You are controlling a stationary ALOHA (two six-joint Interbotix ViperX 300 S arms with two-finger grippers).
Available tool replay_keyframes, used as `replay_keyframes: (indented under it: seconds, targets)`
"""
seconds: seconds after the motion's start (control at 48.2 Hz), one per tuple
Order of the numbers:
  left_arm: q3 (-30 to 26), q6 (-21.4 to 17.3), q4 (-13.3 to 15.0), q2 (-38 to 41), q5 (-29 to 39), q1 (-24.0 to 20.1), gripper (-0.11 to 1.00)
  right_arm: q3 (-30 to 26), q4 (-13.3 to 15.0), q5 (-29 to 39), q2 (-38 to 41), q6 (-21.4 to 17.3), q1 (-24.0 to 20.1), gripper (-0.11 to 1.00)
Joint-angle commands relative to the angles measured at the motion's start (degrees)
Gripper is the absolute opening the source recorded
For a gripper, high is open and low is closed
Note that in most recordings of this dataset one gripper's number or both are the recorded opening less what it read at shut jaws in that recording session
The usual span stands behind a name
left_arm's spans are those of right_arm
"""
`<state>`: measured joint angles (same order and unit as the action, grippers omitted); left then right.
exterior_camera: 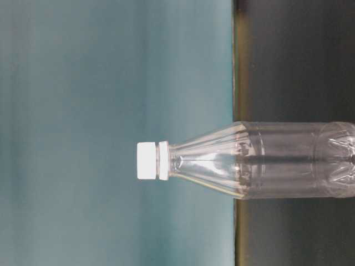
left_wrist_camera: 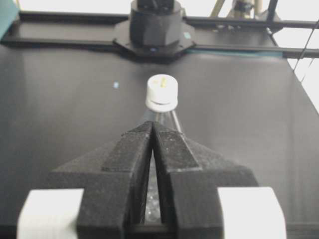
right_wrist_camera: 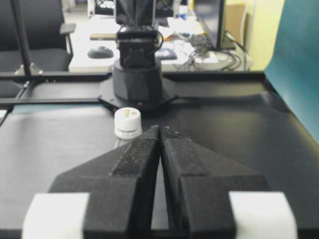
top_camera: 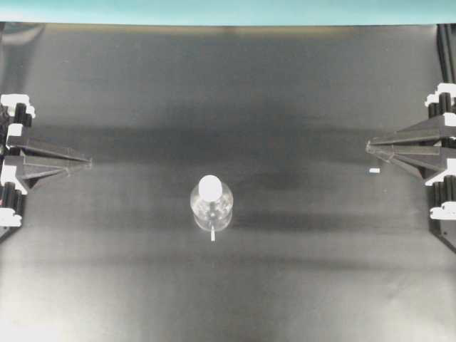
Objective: Open the bottle cap by holding the bottle with the left arm and twisting the cap with the right arm.
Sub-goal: 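Move the left gripper open toward the clear bottle's body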
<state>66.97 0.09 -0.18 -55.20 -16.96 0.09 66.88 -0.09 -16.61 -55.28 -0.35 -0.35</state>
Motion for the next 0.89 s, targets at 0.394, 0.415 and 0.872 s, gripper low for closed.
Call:
replay_keyframes:
  seconds: [0.394,0.415,0.872]
  targets:
    - [-16.1,0.1,-2.4,19.2,-4.7,0.8,0.10,-3.9,-1.1,10.7,0.8,0.1,0.5,0.01]
    - [-16.7,0.0,-2.4,20.3,-5.1,0.8,0.10,-4.0,-1.2,11.0,0.7,0.1,0.5,0.01]
    - [-24.5,4.7,-2.4,41.8,-14.7,2.4,0.98,-4.0,-2.2,14.2,-0.8,-2.4,0.5,0.01]
